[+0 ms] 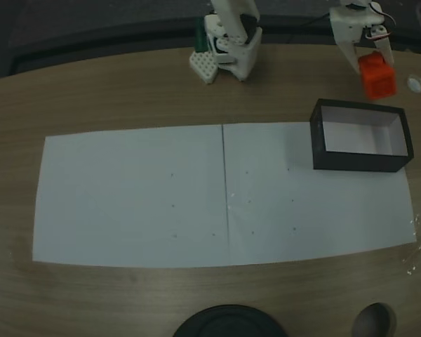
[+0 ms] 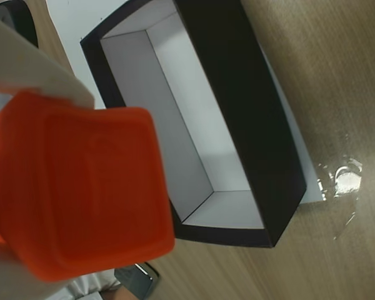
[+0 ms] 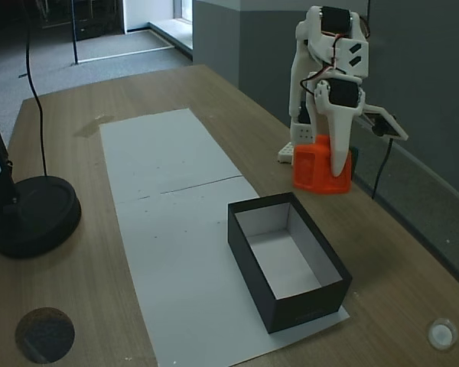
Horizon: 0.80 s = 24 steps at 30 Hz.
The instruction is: Grab a orange square and put it in the box.
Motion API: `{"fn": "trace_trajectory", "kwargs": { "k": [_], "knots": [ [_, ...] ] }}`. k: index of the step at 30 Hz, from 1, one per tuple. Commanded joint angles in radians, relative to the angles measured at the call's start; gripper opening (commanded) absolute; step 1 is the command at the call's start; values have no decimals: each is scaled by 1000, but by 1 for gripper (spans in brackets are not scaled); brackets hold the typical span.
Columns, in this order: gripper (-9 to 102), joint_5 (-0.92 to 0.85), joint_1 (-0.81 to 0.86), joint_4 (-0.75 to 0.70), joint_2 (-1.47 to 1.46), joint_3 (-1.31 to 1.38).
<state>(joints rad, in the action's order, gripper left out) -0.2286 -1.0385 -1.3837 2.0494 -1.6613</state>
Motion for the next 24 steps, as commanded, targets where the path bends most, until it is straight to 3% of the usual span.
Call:
{"fn": "trace_trajectory", "kwargs": {
  "k": [1, 10, 24],
  "knots": [
    [6, -2, 28, 58, -20, 20],
    [6, 9, 114, 198, -258, 31],
    [6, 55, 109, 201, -293, 17]
  ]
}}
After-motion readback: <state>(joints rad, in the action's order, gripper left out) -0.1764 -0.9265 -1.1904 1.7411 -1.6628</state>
